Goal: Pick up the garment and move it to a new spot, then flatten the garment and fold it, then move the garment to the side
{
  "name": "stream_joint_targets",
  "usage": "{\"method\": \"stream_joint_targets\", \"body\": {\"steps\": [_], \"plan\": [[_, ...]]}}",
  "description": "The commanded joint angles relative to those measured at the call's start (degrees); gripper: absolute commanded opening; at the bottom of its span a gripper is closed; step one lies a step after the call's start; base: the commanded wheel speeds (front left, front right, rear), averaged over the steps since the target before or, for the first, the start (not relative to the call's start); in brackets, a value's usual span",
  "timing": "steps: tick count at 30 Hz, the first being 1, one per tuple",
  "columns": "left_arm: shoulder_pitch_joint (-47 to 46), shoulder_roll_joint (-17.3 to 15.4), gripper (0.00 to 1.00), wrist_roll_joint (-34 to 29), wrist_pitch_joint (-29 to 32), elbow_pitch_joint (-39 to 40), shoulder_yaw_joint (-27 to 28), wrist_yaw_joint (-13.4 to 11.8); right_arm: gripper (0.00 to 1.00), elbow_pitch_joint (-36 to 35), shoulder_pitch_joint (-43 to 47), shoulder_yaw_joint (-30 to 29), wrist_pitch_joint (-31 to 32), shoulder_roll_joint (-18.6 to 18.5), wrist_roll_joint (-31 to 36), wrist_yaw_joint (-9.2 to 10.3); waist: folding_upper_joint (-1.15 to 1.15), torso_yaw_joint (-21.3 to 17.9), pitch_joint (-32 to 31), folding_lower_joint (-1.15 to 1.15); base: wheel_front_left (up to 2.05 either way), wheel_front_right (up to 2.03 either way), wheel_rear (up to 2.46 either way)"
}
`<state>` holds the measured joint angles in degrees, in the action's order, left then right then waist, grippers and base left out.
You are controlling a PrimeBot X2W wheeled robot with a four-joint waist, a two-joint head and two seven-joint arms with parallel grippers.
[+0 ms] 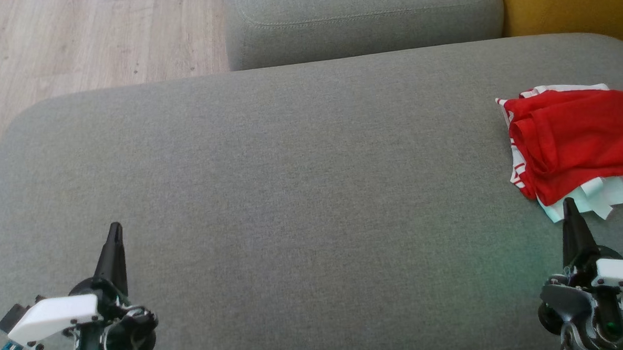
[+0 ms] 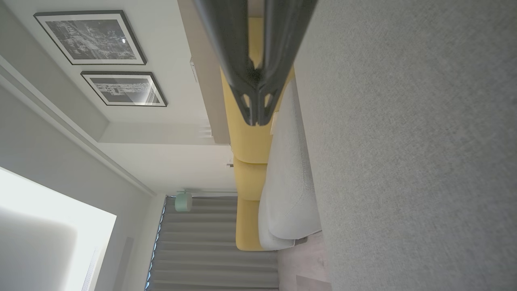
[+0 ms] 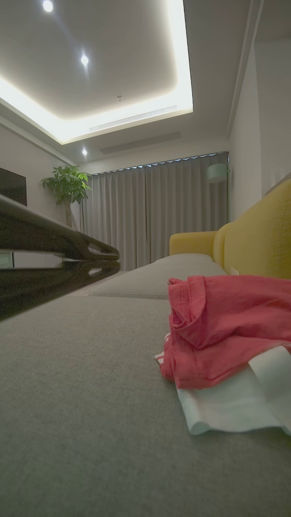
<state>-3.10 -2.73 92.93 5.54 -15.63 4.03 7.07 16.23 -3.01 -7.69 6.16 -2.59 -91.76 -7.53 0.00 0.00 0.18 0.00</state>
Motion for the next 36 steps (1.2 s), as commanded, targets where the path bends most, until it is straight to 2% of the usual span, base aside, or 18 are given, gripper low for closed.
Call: {"method": "stream_joint_targets", "body": {"steps": [1, 36], "plan": [[-3.05, -0.56, 0.00, -0.32, 0.51, 1.60, 1.95, 0.42, 0.00, -2.21, -3.17, 1.17, 0.33, -0.29, -0.41, 0.04, 0.00, 0.00, 0.00, 0.00, 0.00, 0.00, 0.00], [-3.07, -0.39, 0.00, -0.52, 0.71, 1.59, 2.20, 0.42, 0.00, -2.21, -3.17, 1.17, 0.32, -0.29, -0.41, 0.04, 0.00, 0.00, 0.00, 0.00, 0.00, 0.00, 0.00]]}}
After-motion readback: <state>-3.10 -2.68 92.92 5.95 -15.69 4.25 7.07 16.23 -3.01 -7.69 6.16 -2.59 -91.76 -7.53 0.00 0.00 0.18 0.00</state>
